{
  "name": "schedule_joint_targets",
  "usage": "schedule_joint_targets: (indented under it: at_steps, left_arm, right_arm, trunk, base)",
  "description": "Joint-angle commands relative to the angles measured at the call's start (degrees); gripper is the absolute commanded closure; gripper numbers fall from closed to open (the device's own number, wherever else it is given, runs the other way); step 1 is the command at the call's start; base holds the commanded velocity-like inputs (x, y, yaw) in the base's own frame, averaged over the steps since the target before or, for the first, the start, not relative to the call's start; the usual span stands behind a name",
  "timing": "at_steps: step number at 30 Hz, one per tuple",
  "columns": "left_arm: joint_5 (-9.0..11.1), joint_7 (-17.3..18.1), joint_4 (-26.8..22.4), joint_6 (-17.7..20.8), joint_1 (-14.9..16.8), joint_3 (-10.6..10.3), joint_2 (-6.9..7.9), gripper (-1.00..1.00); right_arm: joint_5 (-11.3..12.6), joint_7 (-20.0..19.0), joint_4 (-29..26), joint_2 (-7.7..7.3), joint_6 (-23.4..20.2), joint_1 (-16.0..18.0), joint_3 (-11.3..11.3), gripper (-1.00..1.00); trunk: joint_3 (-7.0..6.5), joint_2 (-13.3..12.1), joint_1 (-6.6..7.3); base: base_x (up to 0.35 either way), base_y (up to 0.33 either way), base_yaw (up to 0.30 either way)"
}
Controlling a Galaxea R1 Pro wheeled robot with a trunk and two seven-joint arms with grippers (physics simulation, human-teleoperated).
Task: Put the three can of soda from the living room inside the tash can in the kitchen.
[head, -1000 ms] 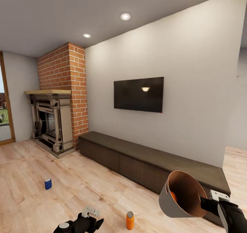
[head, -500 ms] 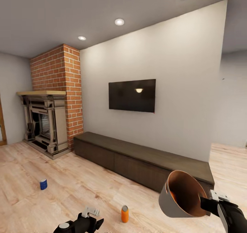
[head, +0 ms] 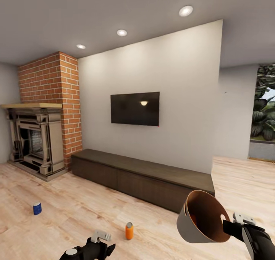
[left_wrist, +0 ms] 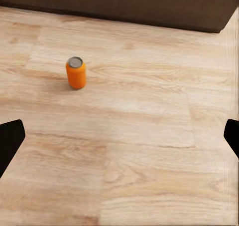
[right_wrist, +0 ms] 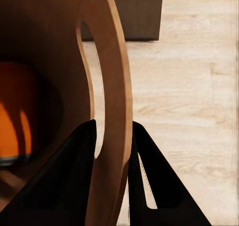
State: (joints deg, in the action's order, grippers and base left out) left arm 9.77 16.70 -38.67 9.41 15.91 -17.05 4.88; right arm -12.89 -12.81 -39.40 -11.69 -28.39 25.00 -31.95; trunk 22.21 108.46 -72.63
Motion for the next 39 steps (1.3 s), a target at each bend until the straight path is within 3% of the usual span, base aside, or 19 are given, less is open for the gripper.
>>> schedule_joint_targets:
  at_steps: [1,8,15,39]
  left_arm:
    - [0.0,0.0,0.0,-0.1,0.0,0.0,0.02,-1.0]
    - [0.1,0.0,0.5,0.7,0.2,0.0,-0.04,-1.0]
    - [0.2,0.0,2.6,0.6,0.5,0.0,-0.05,-1.0]
    - [0.2,0.0,2.9,0.1,0.5,0.1,-0.05,-1.0]
  right_arm:
    - [0.9,-0.4,-0.1,0.0,-0.1,0.0,-0.1,1.0]
    - [0.8,-0.3,-0.1,-0.03,-0.2,0.0,-0.1,1.0]
    - [0.6,-0.3,-0.1,0.05,-0.3,0.0,0.3,1.0]
    - [0.5,-0.3,0.0,0.31,-1.1,0.0,0.7,1.0]
  trunk:
    - [-0.05,0.0,0.0]
    - [-0.1,0.0,0.0]
    - [-0.11,0.0,0.0]
    - [-0.5,0.0,0.0]
  base:
    - [-0.034,0.0,-0.098]
    - [0.164,0.0,-0.021]
    - [0.309,0.027,-0.002]
    - [0.323,0.057,-0.028]
